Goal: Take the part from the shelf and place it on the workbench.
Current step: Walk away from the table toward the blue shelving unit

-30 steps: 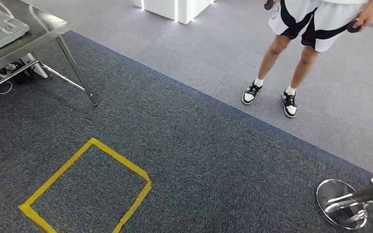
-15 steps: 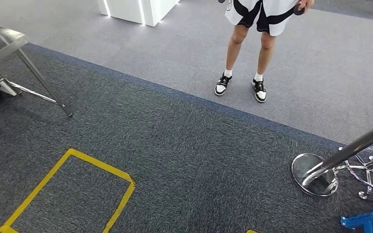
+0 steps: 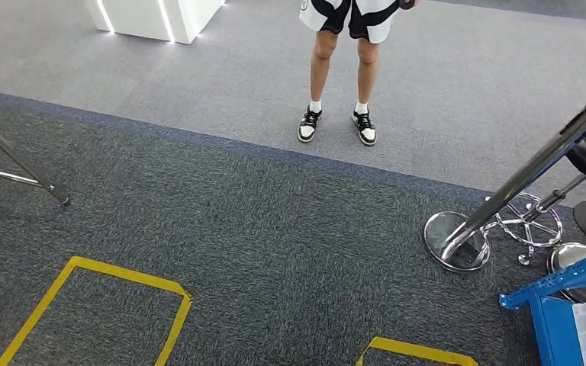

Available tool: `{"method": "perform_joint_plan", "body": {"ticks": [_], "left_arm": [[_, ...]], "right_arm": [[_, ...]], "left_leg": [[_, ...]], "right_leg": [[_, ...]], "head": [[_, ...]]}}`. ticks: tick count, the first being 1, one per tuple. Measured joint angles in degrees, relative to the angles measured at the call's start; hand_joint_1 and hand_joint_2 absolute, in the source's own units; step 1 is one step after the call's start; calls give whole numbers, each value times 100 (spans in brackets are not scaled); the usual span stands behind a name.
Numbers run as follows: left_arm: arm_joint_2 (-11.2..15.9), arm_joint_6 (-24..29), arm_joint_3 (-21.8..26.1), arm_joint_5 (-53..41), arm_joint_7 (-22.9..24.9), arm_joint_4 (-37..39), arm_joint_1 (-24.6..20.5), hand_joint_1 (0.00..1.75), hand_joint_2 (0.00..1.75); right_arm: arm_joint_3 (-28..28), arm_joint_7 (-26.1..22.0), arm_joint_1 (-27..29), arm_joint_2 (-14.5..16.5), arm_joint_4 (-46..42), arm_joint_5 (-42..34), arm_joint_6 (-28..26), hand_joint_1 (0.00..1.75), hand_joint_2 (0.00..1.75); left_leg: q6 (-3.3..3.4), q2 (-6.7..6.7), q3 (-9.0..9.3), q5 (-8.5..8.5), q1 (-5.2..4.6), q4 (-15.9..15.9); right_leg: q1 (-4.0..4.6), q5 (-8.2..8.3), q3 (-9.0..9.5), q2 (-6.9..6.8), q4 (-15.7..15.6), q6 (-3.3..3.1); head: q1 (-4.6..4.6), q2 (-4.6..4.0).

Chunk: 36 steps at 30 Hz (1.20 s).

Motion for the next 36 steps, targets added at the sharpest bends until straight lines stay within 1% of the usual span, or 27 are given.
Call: {"method": "perform_joint_plan", "body": {"ticks": [2, 3, 4, 6, 7, 8, 10, 11, 12, 13, 14, 15, 17, 18, 19, 21, 22, 24, 26, 27, 28, 29, 30, 32, 33, 34, 36], "left_arm": [[2, -3, 0, 13, -1, 1, -7, 0, 87], [3, -4, 0, 19, -2, 2, -9, 0, 131], [5, -3, 0, 24, -2, 2, -16, 0, 175], [3, -3, 0, 33, -2, 2, -46, 0, 175], [2, -2, 0, 37, -2, 2, -58, 0, 175], [0, -2, 0, 42, -2, 2, -59, 0, 175], [-3, -2, 0, 55, -1, 2, -42, 0, 175], [-4, -3, 0, 65, 3, 2, -30, 0, 175], [-2, -4, 0, 83, 11, 2, -20, 0, 175], [1, -8, 3, 110, 20, 2, -10, 0, 175], [9, -13, 9, 147, 31, 2, 2, 0, 175], [20, -20, 18, 191, 40, 2, 13, 0, 175], [61, -38, 50, 263, 50, 2, 41, 0, 175], [82, -46, 68, 285, 51, 2, 49, 0, 175], [100, -54, 86, 301, 52, 2, 52, 0, 131], [116, -65, 114, 327, 62, 2, 34, 0, 44], [117, -69, 123, 339, 72, 2, 25, 0, 0], [119, -74, 138, 357, 92, 2, 31, 0, 0], [122, -69, 146, 359, 100, 2, 61, 0, 0], [127, -63, 148, 352, 102, 2, 71, 0, 0], [131, -51, 148, 335, 100, 2, 75, 0, 0], [133, -35, 146, 304, 93, 2, 75, 0, 0], [132, -14, 139, 260, 83, 2, 71, 0, 0], [111, 37, 117, 143, 57, 2, 60, 0, 0], [102, 57, 107, 100, 49, 2, 57, 0, 0], [94, 70, 102, 71, 45, 2, 56, 0, 0], [93, 76, 100, 58, 43, 2, 56, 0, 0]], "right_arm": [[0, -8, -5, -12, 4, 7, -4, 0, 0], [0, -14, -10, -14, 8, 11, -4, 0, 0], [0, -19, -14, -15, 12, 18, -4, 0, 0], [0, -28, -11, -23, 15, 36, -6, 0, 0], [0, -31, -9, -27, 15, 47, -7, 0, 0], [0, -33, -9, -32, 14, 57, -7, 0, 0], [1, -36, -15, -34, 15, 83, -9, 0, 0], [1, -36, -17, -34, 15, 101, -16, 0, 0], [2, -33, -17, -31, 16, 131, -30, 0, 0], [4, -30, -16, -27, 19, 170, -57, 0, 0], [5, -26, -15, -18, 23, 214, -95, 0, 0], [8, -22, -15, -6, 33, 259, -140, 0, 0], [11, -20, -21, 27, 60, 319, -215, 0, 0], [13, -20, -28, 42, 76, 335, -236, 0, 0], [13, -20, -31, 54, 92, 345, -247, 0, 0], [13, -26, -30, 66, 128, 371, -282, 0, 0], [14, -36, -26, 67, 149, 388, -310, 0, 0], [15, -69, -33, 65, 205, 420, -382, 0, 0], [18, -107, -52, 57, 270, 441, -452, 0, 0], [20, -121, -58, 52, 304, 447, -484, 0, 0], [22, -132, -59, 43, 337, 450, -515, 0, 0], [24, -140, -57, 32, 366, 446, -539, 0, 0], [25, -150, -52, 19, 389, 433, -553, 0, 0], [24, -175, -42, -19, 408, 375, -523, 0, 0], [24, -184, -38, -34, 409, 348, -498, 0, 0], [24, -190, -37, -44, 409, 330, -475, 0, 0], [24, -191, -37, -47, 409, 322, -463, 0, 0]], "left_leg": [[-80, 102, 15, -57, 1, 62], [-123, 141, 17, -83, -6, 93], [-164, 176, 25, -99, -13, 114], [-232, 237, 49, -110, -2, 121], [-263, 188, 51, -146, 14, 152], [-284, 84, 7, -239, 28, 265], [-292, -200, -272, -599, 41, 861], [-282, -281, -482, -794, 38, 1285], [-269, -319, -675, -917, 33, 1659], [-251, -336, -796, -931, 26, 1873], [-222, -350, -810, -816, 18, 1846], [-185, -379, -720, -609, 7, 1595], [-104, -579, -405, -188, -18, 799], [-83, -672, -294, -81, -28, 510], [-72, -736, -236, -45, -40, 348], [-57, -680, -209, -36, -57, 274], [-36, -612, -187, -7, -52, 235], [26, -468, -150, 60, -29, 141], [62, -323, -161, 85, -32, 117], [64, -247, -173, 81, -37, 124], [61, -173, -183, 76, -39, 132], [55, -100, -188, 68, -39, 136], [44, -35, -185, 58, -37, 140], [10, 73, -156, 33, -35, 154], [-6, 105, -142, 22, -35, 160], [-18, 125, -131, 15, -36, 165], [-24, 135, -128, 11, -39, 168]], "right_leg": [[-22, 319, 384, -194, -785, 15], [-11, 386, 489, -251, -1008, -9], [15, 385, 507, -265, -1075, -47], [44, 400, 475, -159, -1057, -139], [44, 413, 470, -111, -1069, -182], [36, 431, 468, -63, -1083, -227], [45, 460, 454, 34, -1099, -298], [66, 468, 438, 89, -1096, -320], [91, 472, 426, 155, -1091, -333], [113, 475, 419, 226, -1083, -340], [132, 476, 418, 306, -1071, -344], [145, 475, 419, 388, -1058, -345], [160, 473, 412, 533, -1030, -341], [162, 475, 399, 591, -1019, -329], [158, 479, 382, 642, -1013, -308], [140, 502, 355, 741, -1023, -242], [135, 496, 345, 735, -1009, -211], [151, 311, 226, 508, -762, -161], [142, -70, -81, 200, -115, -122], [123, -218, -245, 132, 232, -100], [100, -274, -344, 95, 452, -79], [77, -222, -343, 69, 473, -58], [57, -74, -225, 35, 265, -43], [36, 278, 206, -151, -520, -33], [33, 381, 373, -251, -831, -37], [35, 424, 470, -334, -1012, -42], [39, 411, 485, -385, -1070, -50]], "head": [[-1, 0], [-2, 0], [-2, 0], [-4, 0], [-5, 0], [-8, 0], [-9, 0], [-8, 0], [-8, 0], [-8, 0], [-8, 0], [-8, 0], [-8, 0], [-8, 0], [-7, 0], [-7, 0], [-6, 0], [0, 0], [5, 0], [4, 0], [5, 0], [4, 0], [4, 0], [5, 0], [6, 0], [7, 0], [7, 0]]}}
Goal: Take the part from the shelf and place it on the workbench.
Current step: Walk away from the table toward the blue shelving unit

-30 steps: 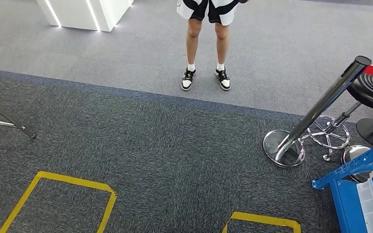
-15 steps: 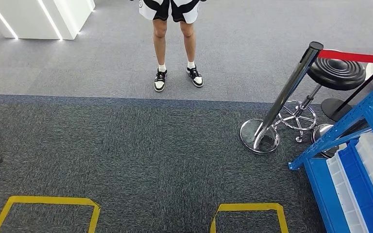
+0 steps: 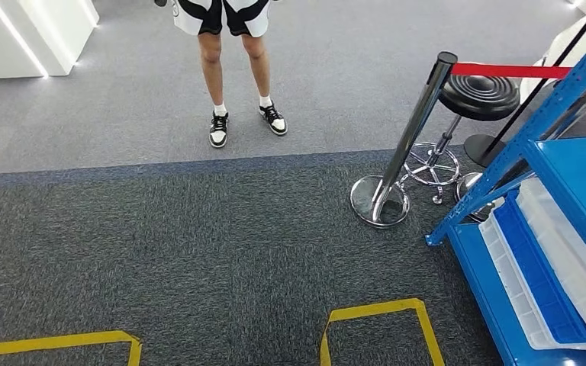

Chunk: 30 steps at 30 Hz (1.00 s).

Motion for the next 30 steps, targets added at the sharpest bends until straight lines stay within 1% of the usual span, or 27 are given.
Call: {"method": "perform_joint_plan", "body": {"ticks": [1, 2, 3, 4, 5, 6, 7, 8, 9, 10, 11, 12, 13, 14, 15, 17, 18, 19, 21, 22, 23, 24, 25, 26, 27, 29, 30], "left_arm": [[-13, 12, -2, -20, -3, 0, 1, 0, 0], [-48, 50, -10, -80, -19, 0, -14, 0, 0], [-86, 94, -20, -142, -34, 0, -24, 0, 0], [-128, 136, -30, -205, -51, 0, -34, 0, 0], [-163, 168, -38, -256, -64, 0, -45, 0, 0], [-178, 174, -41, -269, -66, 0, -36, 0, 0], [-190, 175, -42, -278, -68, 0, -32, 0, 0], [-198, 177, -43, -287, -68, 0, -26, 0, 0], [-202, 178, -45, -288, -70, 0, -22, 0, 0], [-204, 180, -46, -289, -72, 0, -19, 0, 0], [-205, 182, -49, -290, -74, 0, -17, 0, 0], [-207, 185, -50, -291, -75, 0, -15, 0, 0], [-207, 189, -52, -291, -76, 0, -11, 0, 0], [-207, 193, -53, -291, -77, 0, -11, 0, 0], [-210, 195, -54, -289, -81, 0, -18, 0, 0], [-224, 199, -55, -273, -90, 0, -47, 0, 0], [-236, 203, -55, -255, -93, 0, -59, 0, 0], [-244, 211, -54, -229, -92, 0, -60, 0, 0], [-253, 233, -54, -177, -84, 0, -44, 0, 0], [-254, 245, -53, -153, -76, 0, -35, 0, 0], [-256, 252, -53, -135, -67, 0, -30, 0, 0], [-259, 257, -53, -117, -60, 0, -32, 0, 0], [-265, 261, -52, -97, -56, 0, -39, 0, 0], [-272, 260, -52, -84, -54, 0, -47, 0, 0], [-279, 259, -51, -74, -53, 0, -56, 0, 0], [-289, 257, -50, -63, -51, 0, -68, 0, 0], [-291, 257, -49, -61, -51, 0, -78, 0, 0]], "right_arm": [[-2, -1, 3, -9, -2, -12, 30, 0, 0], [-7, 16, 16, -28, -22, -36, 107, 0, 0], [-11, 41, 31, -47, -49, -61, 190, 0, 0], [-16, 71, 45, -67, -85, -83, 274, 0, 0], [-20, 107, 56, -77, -125, -96, 335, 0, 0], [-20, 131, 57, -78, -149, -97, 350, 0, 0], [-20, 152, 57, -78, -169, -97, 359, 0, 0], [-21, 170, 60, -78, -181, -97, 363, 0, 0], [-21, 182, 64, -78, -188, -96, 364, 0, 0], [-22, 190, 69, -78, -193, -95, 365, 0, 0], [-22, 192, 72, -77, -196, -95, 365, 0, 0], [-22, 192, 75, -77, -200, -94, 366, 0, 0], [-22, 192, 73, -76, -203, -94, 367, 0, 0], [-22, 192, 71, -76, -208, -94, 367, 0, 0], [-22, 192, 72, -76, -214, -94, 368, 0, 0], [-23, 192, 84, -79, -222, -92, 369, 0, 0], [-24, 191, 92, -81, -224, -86, 368, 0, 0], [-25, 189, 94, -82, -224, -75, 366, 0, 0], [-24, 176, 79, -93, -222, -50, 360, 0, 0], [-25, 167, 68, -99, -219, -40, 357, 0, 0], [-25, 156, 60, -106, -215, -33, 351, 0, 0], [-26, 146, 57, -113, -209, -26, 340, 0, 0], [-26, 136, 57, -120, -202, -21, 328, 0, 0], [-26, 128, 58, -131, -195, -16, 314, 0, 0], [-26, 121, 57, -144, -187, -14, 301, 0, 0], [-26, 109, 45, -163, -168, -12, 280, 0, 0], [-26, 105, 39, -168, -160, -12, 273, 0, 0]], "left_leg": [[-19, 13, 0, -11, -8, 4], [-70, 43, 17, -39, -5, 15], [-126, -7, 19, -105, 1, 70], [-182, -104, -26, -236, 11, 223], [-223, -229, -128, -419, 28, 497], [-234, -374, -300, -627, 33, 874], [-240, -441, -494, -811, 36, 1281], [-242, -462, -651, -909, 36, 1598], [-238, -469, -726, -887, 36, 1731], [-227, -481, -692, -740, 36, 1626], [-208, -524, -562, -508, 36, 1309], [-182, -628, -393, -279, 37, 894], [-159, -754, -242, -120, 40, 513], [-141, -858, -153, -42, 36, 268], [-123, -919, -119, -39, 26, 164], [-75, -841, -101, -28, 14, 128], [-37, -773, -80, -5, 20, 94], [6, -700, -62, 21, 32, 57], [66, -540, -50, 44, 35, 15], [81, -456, -54, 40, 30, 15], [84, -370, -58, 32, 25, 17], [84, -292, -56, 22, 22, 18], [77, -221, -47, 10, 23, 20], [64, -161, -29, -7, 24, 22], [41, -107, -6, -28, 23, 29], [-28, -13, 25, -80, 2, 49], [-64, 29, 38, -100, -10, 55]], "right_leg": [[11, 2, -5, 4, -1, -16], [10, 20, -7, 67, -20, -69], [11, 43, -10, 147, -38, -126], [12, 74, -14, 246, -55, -191], [9, 97, -22, 348, -74, -246], [20, 106, -34, 408, -76, -265], [32, 113, -47, 475, -73, -279], [44, 115, -55, 549, -68, -283], [52, 116, -58, 627, -60, -284], [56, 114, -56, 711, -48, -282], [55, 110, -53, 794, -33, -276], [51, 104, -57, 871, -14, -265], [56, 92, -73, 939, 18, -243], [52, 86, -97, 995, 41, -213], [44, 85, -125, 1047, 56, -176], [27, 99, -163, 1125, 60, -100], [29, 77, -179, 1057, 89, -70], [36, 1, -224, 922, 189, -44], [37, -331, -472, 595, 724, 7], [26, -518, -658, 515, 1104, 34], [12, -637, -820, 482, 1432, 59], [-5, -652, -900, 464, 1597, 80], [-20, -553, -864, 440, 1537, 97], [-33, -370, -713, 396, 1256, 107], [-39, -176, -491, 293, 839, 103], [-8, 47, -160, 121, 203, 46], [12, 66, -103, 84, 75, 6]], "head": [[1, 0], [-1, 0], [-2, 0], [-3, 0], [-5, 0], [-5, 0], [-5, 0], [-4, 0], [-4, 0], [-4, 0], [-5, 0], [-5, 0], [-3, 0], [-4, 0], [-3, 0], [-5, 0], [-3, 0], [-1, 0], [3, 0], [3, 0], [4, 0], [4, 0], [4, 0], [5, 0], [5, 0], [4, 0], [2, 0]]}}
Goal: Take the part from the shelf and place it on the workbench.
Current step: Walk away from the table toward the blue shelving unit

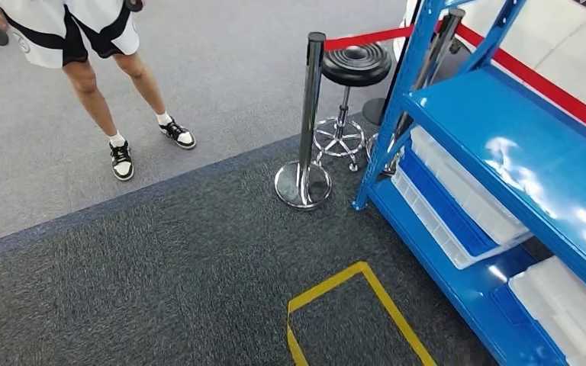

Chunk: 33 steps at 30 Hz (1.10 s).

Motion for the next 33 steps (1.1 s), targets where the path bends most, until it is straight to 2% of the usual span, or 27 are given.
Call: {"method": "perform_joint_plan", "body": {"ticks": [2, 3, 4, 6, 7, 8, 9, 10, 11, 12, 13, 14, 15, 16, 18, 20, 22, 23, 24, 25, 26, 27, 29, 30, 31, 33], "left_arm": [[-2, 1, 1, 1, 1, 0, -32, 0, 0], [-3, -3, 2, 1, -2, 0, -49, 0, 0], [-3, -13, 2, -1, -12, 0, -55, 0, 0], [-3, -42, 2, -4, -41, 0, -43, 0, 87], [-3, -56, 2, -5, -55, 0, -31, 0, 131], [-3, -68, 2, -5, -61, 0, -20, 0, 175], [-5, -75, 1, -5, -64, 0, -12, 0, 175], [-8, -81, 1, -3, -66, 0, -7, 0, 175], [-9, -84, 0, -2, -68, 0, -6, 0, 175], [-9, -84, -1, 1, -71, 0, -6, 0, 175], [-1, -83, -1, 3, -73, 1, -1, 0, 175], [8, -83, -1, 5, -75, 1, 0, 0, 175], [16, -82, -1, 8, -75, 2, -4, 0, 175], [23, -83, -1, 10, -75, 2, -13, 0, 175], [14, -84, -2, 12, -75, 2, -42, 0, 175], [2, -86, -3, 14, -76, 2, -41, 0, 175], [-1, -89, -3, 18, -76, 2, -21, 0, 175], [-1, -90, -3, 21, -75, 2, -14, 0, 175], [-1, -93, -3, 25, -75, 2, -12, 0, 175], [-2, -94, -4, 30, -75, 2, -14, 0, 175], [-3, -97, -4, 33, -75, 1, -19, 0, 175], [-4, -99, -5, 36, -75, 1, -24, 0, 175], [-7, -105, -5, 45, -75, 0, -26, 0, 175], [-7, -109, -6, 51, -75, 0, -31, 0, 175], [-8, -111, -7, 58, -75, 0, -39, 0, 175], [-7, -114, -9, 67, -75, 1, -66, 0, 175]], "right_arm": [[0, -8, -7, -7, 10, 1, -8, 0, 0], [0, -11, -6, -11, 15, 1, -12, 0, 0], [1, -16, -8, -15, 21, 1, -16, 0, 0], [1, -26, -17, -21, 41, 1, -28, 0, 0], [1, -29, -23, -25, 57, 1, -38, 0, 0], [0, -30, -26, -27, 74, 1, -52, 0, 0], [0, -30, -28, -27, 95, 2, -74, 0, 0], [-1, -26, -28, -28, 116, 2, -102, 0, 0], [-1, -19, -29, -30, 134, 2, -128, 0, 0], [-1, -8, -32, -31, 157, -1, -158, 0, 0], [-2, 3, -37, -32, 185, -5, -185, 0, 0], [-2, 15, -44, -36, 213, -12, -207, 0, 0], [-3, 25, -49, -42, 246, -20, -230, 0, 0], [-4, 32, -50, -50, 279, -27, -248, 0, 0], [-7, 45, -45, -85, 342, -37, -281, 0, 0], [-9, 50, -52, -126, 403, -43, -308, 0, 0], [-9, 48, -72, -157, 452, -52, -323, 0, 0], [-9, 45, -81, -171, 476, -57, -328, 0, 0], [-9, 40, -83, -185, 499, -61, -331, 0, 0], [-9, 36, -83, -199, 519, -65, -333, 0, 0], [-9, 32, -82, -215, 535, -68, -335, 0, 0], [-9, 29, -82, -229, 547, -69, -338, 0, 0], [-9, 20, -87, -250, 568, -69, -339, 0, 0], [-9, 10, -92, -255, 580, -70, -336, 0, 0], [-9, -1, -95, -258, 591, -70, -333, 0, 0], [-9, -18, -96, -261, 607, -70, -326, 0, 0]], "left_leg": [[-64, 88, 48, -22, -5, -11], [-96, 64, 67, -50, 6, 7], [-123, -31, 45, -128, 19, 94], [-160, -330, -186, -441, 39, 595], [-167, -435, -383, -629, 39, 987], [-173, -480, -575, -757, 39, 1356], [-174, -498, -710, -778, 39, 1587], [-168, -507, -756, -681, 38, 1615], [-151, -527, -697, -475, 38, 1408], [-123, -599, -560, -214, 37, 1025], [-90, -717, -420, -21, 37, 648], [-64, -823, -308, 100, 35, 338], [-44, -902, -241, 144, 27, 158], [-30, -922, -223, 124, 16, 111], [13, -812, -188, 155, 21, 40], [87, -670, -140, 208, 51, -68], [134, -521, -117, 222, 52, -113], [142, -440, -117, 214, 46, -109], [141, -365, -114, 201, 43, -103], [135, -293, -106, 185, 43, -97], [124, -230, -90, 165, 45, -91], [106, -175, -66, 142, 48, -82], [42, -82, -25, 83, 30, -58], [6, -39, -6, 58, 16, -46], [-28, 3, 8, 39, 0, -42], [-88, 75, 42, 10, 2, -44]], "right_leg": [[17, -1, -8, 106, -23, -81], [7, 11, 1, 159, -44, -117], [-6, 26, 13, 212, -66, -156], [-28, 53, 23, 312, -96, -220], [-23, 56, 14, 370, -94, -239], [-15, 56, 9, 437, -89, -249], [-6, 52, 9, 511, -80, -257], [1, 46, 13, 590, -69, -260], [5, 37, 20, 669, -57, -260], [6, 27, 27, 748, -45, -255], [12, 17, 26, 818, -31, -241], [12, 10, 14, 884, -17, -219], [4, 11, -6, 939, -8, -191], [-8, 19, -29, 986, -9, -156], [-22, 35, -55, 1042, -21, -82], [3, -107, -146, 810, 172, -23], [5, -451, -443, 489, 784, 25], [-5, -604, -628, 423, 1150, 51], [-19, -671, -760, 392, 1411, 74], [-33, -628, -795, 370, 1479, 94], [-46, -479, -712, 341, 1316, 108], [-56, -268, -527, 278, 963, 113], [-34, 17, -154, 68, 232, 66], [-12, 66, -59, 9, 33, 23], [12, 57, -39, -3, -34, -23], [18, 68, -55, 118, -44, -106]], "head": [[-2, 0], [-2, 0], [-3, 0], [-7, 0], [-8, 0], [-8, 0], [-8, 0], [-8, 0], [-8, 0], [-8, 0], [-7, 0], [-8, 0], [-7, 0], [-8, 0], [-8, 0], [6, 0], [20, 0], [20, 0], [21, 0], [21, 0], [21, 0], [22, 0], [21, 0], [19, 0], [18, 0], [17, 0]]}}
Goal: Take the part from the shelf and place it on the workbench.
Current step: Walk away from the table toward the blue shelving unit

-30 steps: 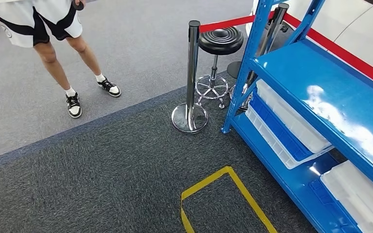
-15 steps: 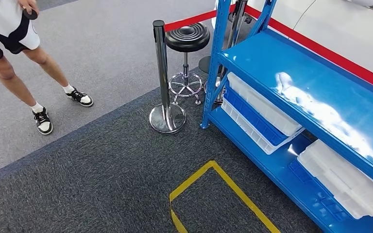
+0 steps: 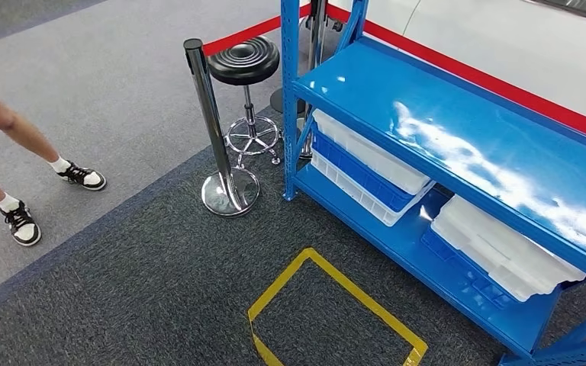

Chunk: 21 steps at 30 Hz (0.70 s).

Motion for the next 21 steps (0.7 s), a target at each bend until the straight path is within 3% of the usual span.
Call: {"method": "perform_joint_plan", "body": {"ticks": [2, 4, 6, 7, 8, 9, 11, 13, 15, 16, 18, 20, 21], "left_arm": [[1, -1, -4, 3, 0, 0, -11, 0, 175], [2, -1, -10, 4, 0, -1, 4, 0, 175], [0, -2, -18, 4, 1, 0, 27, 0, 175], [-1, -3, -21, 4, 1, -1, 33, 0, 175], [-2, -3, -24, 4, 2, -1, 37, 0, 175], [-2, -3, -27, 4, 2, 0, 37, 0, 175], [9, -2, -33, 5, 3, 1, 44, 0, 175], [23, -2, -37, 7, 5, 1, 44, 0, 175], [24, -10, -40, 11, 9, -1, 28, 0, 175], [22, -15, -41, 14, 13, 0, 23, 0, 175], [21, -22, -42, 18, 19, 1, 30, 0, 175], [26, -21, -42, 20, 25, 1, 50, 0, 175], [28, -20, -42, 19, 29, 1, 57, 0, 175]], "right_arm": [[0, -10, -1, -2, 5, 0, 7, 0, 0], [1, -16, -12, -3, 5, 0, 18, 0, 0], [1, -17, -18, -3, 5, 1, 33, 0, 0], [0, -17, -17, -3, 6, 1, 43, 0, 0], [0, -17, -16, -2, 7, 1, 52, 0, 0], [0, -17, -16, 0, 7, 1, 64, 0, 0], [1, -17, -17, 8, 7, 1, 95, 0, 0], [0, -17, -16, 17, 3, 1, 121, 0, 0], [0, -12, -3, 24, -3, 1, 156, 0, 0], [-1, -8, 9, 27, -11, 1, 180, 0, 0], [-1, 1, 14, 34, -36, -1, 214, 0, 0], [1, 1, 2, 43, -54, -2, 238, 0, 0], [1, 1, -3, 49, -58, -3, 255, 0, 0]], "left_leg": [[-55, -172, -50, -154, 27, 167], [-85, -467, -330, -517, 46, 793], [-96, -570, -705, -796, 49, 1543], [-94, -579, -799, -776, 49, 1697], [-84, -586, -790, -638, 49, 1625], [-66, -611, -683, -412, 49, 1339], [-12, -834, -388, -15, 54, 569], [19, -1030, -240, 92, 48, 177], [39, -979, -219, 89, 41, 129], [68, -912, -204, 109, 49, 96], [145, -760, -173, 151, 74, 23], [188, -604, -169, 159, 65, 6], [192, -523, -175, 155, 59, 7]], "right_leg": [[-27, 23, 10, 101, -33, -84], [-39, 38, 8, 203, -49, -144], [-24, 37, -5, 331, -38, -166], [-17, 34, -5, 405, -28, -167], [-13, 27, -2, 482, -15, -167], [-11, 20, 4, 561, 0, -163], [-10, 2, -5, 705, 38, -137], [-19, 9, -56, 820, 66, -78], [-32, 41, -98, 929, 56, 1], [-31, 34, -106, 902, 69, 33], [-12, -144, -217, 635, 319, 90], [-16, -521, -531, 332, 987, 135], [-24, -673, -705, 280, 1352, 157]], "head": [[-1, 0], [-2, 0], [-2, 0], [-3, 0], [-3, 0], [-3, 0], [-2, 0], [-2, 0], [-2, 0], [0, 0], [10, 0], [19, 0], [17, 0]]}}
